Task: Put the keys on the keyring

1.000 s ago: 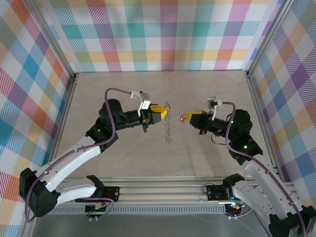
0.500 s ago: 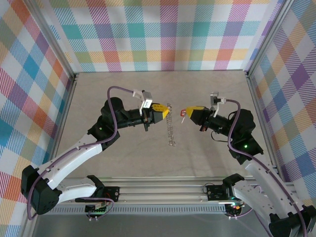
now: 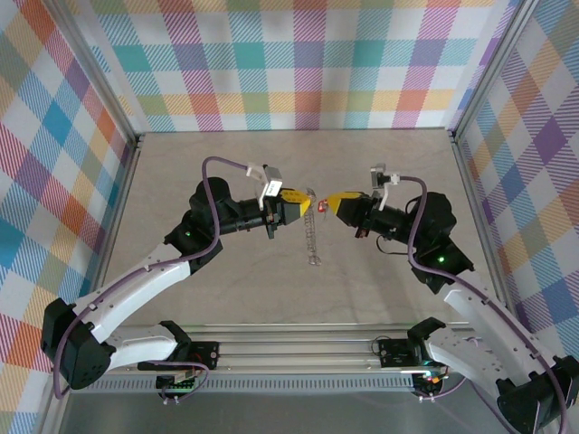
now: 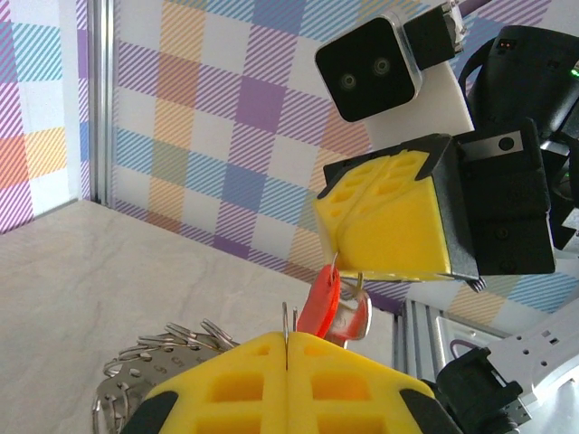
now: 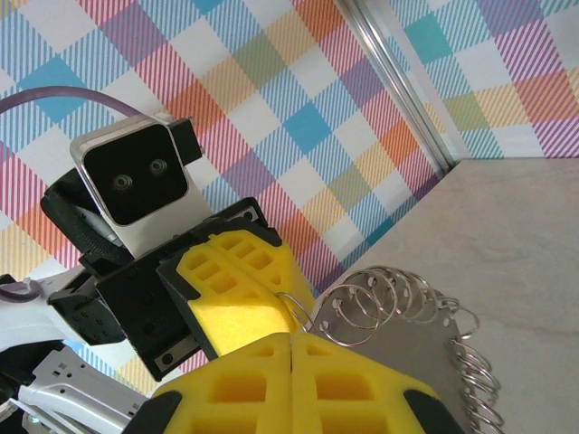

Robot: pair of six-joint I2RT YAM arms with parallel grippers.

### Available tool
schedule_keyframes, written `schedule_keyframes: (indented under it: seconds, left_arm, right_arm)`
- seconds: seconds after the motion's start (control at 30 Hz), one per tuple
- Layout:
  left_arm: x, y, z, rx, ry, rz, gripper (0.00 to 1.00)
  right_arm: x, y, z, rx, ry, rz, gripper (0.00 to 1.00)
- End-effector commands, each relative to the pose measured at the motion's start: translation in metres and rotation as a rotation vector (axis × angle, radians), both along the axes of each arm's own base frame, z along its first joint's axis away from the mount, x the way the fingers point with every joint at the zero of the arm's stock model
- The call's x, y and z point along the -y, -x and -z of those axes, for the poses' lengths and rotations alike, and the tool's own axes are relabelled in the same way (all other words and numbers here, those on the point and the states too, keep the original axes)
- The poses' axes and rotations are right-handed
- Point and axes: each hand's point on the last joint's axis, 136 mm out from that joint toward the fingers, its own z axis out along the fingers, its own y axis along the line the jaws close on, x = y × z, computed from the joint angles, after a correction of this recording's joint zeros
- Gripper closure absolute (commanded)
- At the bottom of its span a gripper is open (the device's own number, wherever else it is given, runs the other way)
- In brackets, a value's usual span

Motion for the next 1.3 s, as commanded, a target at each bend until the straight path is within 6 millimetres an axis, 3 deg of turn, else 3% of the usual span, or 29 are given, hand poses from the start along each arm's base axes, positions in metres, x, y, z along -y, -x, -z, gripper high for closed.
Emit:
schedule_keyframes:
  seconds: [0.0, 0.27, 0.77, 1.27]
  left_arm:
    - [-0.001, 0.005, -0.033, 0.079, 0.071, -0.003, 1.0]
    - [-0.004, 0.006, -0.036, 0.092, 0.071, -0.019, 1.0]
    - [-0.002, 0.005, -0.032, 0.079, 0.067, -0.011, 1.0]
    - [0.0, 0.007, -0.032, 0.074, 0.071, 0.012, 1.0]
  right_arm:
    - [-0.003, 0.004, -0.016, 0.055, 0.002, -0.004, 1.0]
    - [-0.007, 0.001, -0.002, 0.014, 0.055, -0.004, 1.0]
    - [-0.022, 0.006, -0.015, 0.049, 0.063, -0.047, 1.0]
    - [-0.022, -0.001, -0.019, 0.064, 0.068, -0.01, 1.0]
